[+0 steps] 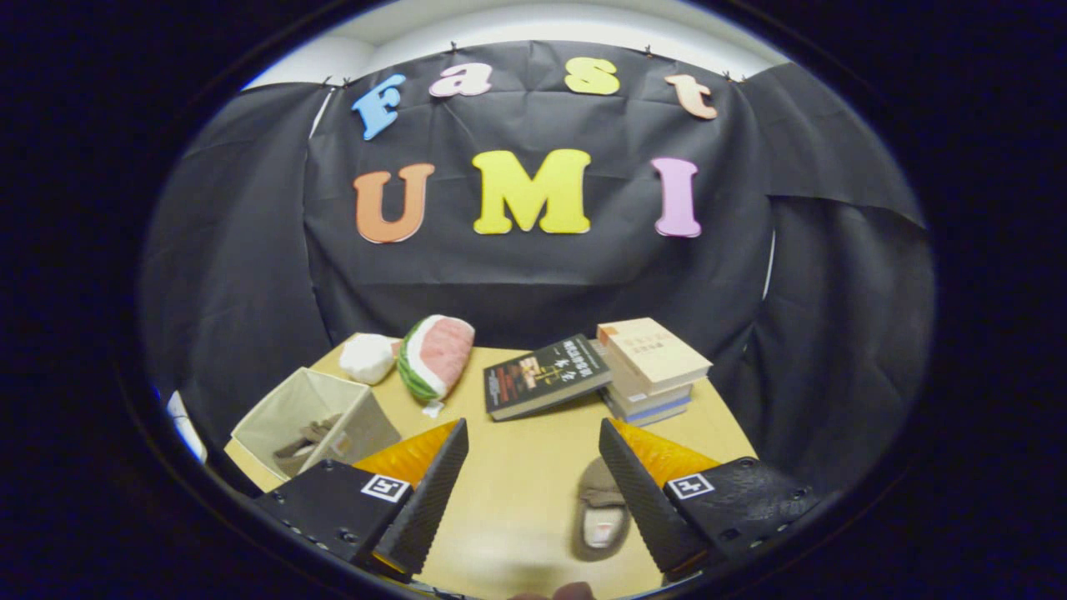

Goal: Open the storage box then place both shoes into the box .Put the left shoe in first, then the right shoe, with the right side of both shoes facing outward in a uniform manner.

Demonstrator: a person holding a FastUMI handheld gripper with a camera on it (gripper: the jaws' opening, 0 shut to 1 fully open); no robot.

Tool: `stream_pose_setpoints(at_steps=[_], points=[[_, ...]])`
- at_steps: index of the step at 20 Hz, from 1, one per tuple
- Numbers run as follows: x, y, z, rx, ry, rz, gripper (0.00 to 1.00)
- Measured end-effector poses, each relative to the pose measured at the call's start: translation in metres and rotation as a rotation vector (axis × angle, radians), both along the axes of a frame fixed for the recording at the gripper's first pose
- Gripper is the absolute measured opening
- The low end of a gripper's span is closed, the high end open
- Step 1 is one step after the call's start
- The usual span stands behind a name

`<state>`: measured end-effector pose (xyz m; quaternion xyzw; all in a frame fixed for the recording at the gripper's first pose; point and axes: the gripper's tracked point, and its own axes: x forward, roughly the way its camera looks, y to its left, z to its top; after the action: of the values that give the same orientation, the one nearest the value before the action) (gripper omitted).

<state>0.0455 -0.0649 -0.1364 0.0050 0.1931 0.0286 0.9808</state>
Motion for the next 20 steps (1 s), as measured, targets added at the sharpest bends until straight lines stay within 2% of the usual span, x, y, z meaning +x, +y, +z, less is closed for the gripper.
stream_pose_setpoints(at_steps=[5,9,13,18,20], points=[[0.000,-0.077,-0.067,0.006,0.112,-0.037,0.96],[0.004,-0.106,-0.136,0.015,0.242,-0.038,0.96],[0.011,-0.108,-0.192,0.046,0.360,-0.023,0.96],[0.020,-0.103,-0.231,0.105,0.472,-0.016,0.96],[0.025,-0.101,-0.247,0.128,0.515,-0.018,0.83]])
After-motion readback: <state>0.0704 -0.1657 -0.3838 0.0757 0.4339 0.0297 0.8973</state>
